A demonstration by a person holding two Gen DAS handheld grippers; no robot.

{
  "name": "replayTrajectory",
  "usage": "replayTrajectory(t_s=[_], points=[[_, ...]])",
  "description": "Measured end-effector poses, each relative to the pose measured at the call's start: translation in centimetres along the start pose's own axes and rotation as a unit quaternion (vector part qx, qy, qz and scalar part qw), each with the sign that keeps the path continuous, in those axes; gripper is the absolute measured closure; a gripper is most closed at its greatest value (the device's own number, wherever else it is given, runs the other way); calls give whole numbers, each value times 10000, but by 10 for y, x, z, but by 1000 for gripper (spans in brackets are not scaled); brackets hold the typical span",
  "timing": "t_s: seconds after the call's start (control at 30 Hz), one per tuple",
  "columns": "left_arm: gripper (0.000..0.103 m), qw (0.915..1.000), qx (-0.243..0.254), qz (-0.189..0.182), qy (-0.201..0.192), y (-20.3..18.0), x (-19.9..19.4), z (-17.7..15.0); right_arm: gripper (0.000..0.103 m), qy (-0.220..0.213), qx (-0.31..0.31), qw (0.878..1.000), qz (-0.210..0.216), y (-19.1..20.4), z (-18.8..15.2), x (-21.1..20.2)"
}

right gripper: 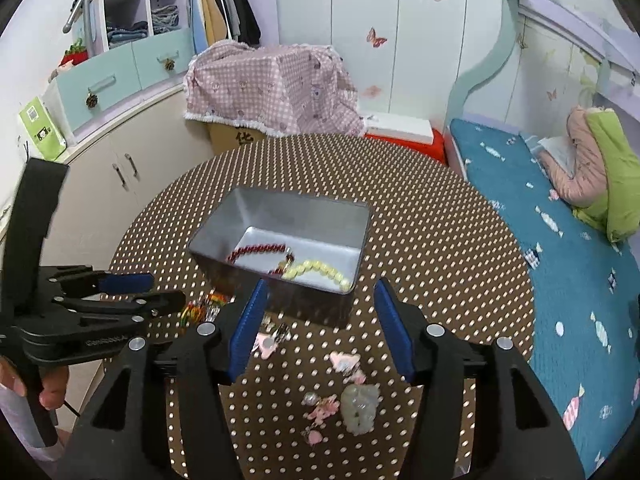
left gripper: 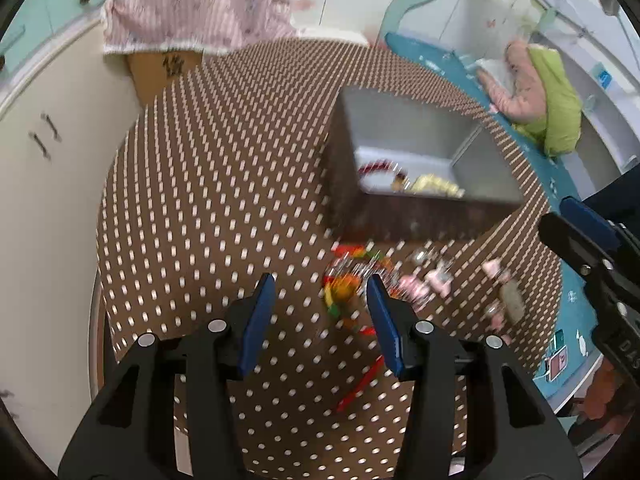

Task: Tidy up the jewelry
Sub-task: 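Grasp the colorful beaded keychain with the left tool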

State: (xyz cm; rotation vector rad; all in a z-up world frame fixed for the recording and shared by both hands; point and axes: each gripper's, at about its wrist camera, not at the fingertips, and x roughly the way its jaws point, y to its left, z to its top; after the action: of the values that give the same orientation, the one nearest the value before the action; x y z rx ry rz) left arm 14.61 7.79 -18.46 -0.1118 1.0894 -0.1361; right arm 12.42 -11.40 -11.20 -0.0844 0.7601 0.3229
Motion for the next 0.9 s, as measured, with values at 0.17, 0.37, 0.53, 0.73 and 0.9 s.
replayTrajectory(t_s=[0.17,0.37,0.53,0.73,0.9], points=[[54,9997,-137,47,219,6,16,-11,50,279,-44,9996,91,9,-13,13],[54,9996,-99,89,237,0,19,-8,50,541,-145,9984,72,18,-24,25],[85,9983,151,551,62,-11,24,-4,50,635,-176,9978,92,18,-30,28],[99,9985,-60,545,51,3,21,-2,50,679,-195,9974,135,21,-35,29],[99,9993,-252,211,-151,12,0,0,50,677,-263,9970,278,25,-36,28]])
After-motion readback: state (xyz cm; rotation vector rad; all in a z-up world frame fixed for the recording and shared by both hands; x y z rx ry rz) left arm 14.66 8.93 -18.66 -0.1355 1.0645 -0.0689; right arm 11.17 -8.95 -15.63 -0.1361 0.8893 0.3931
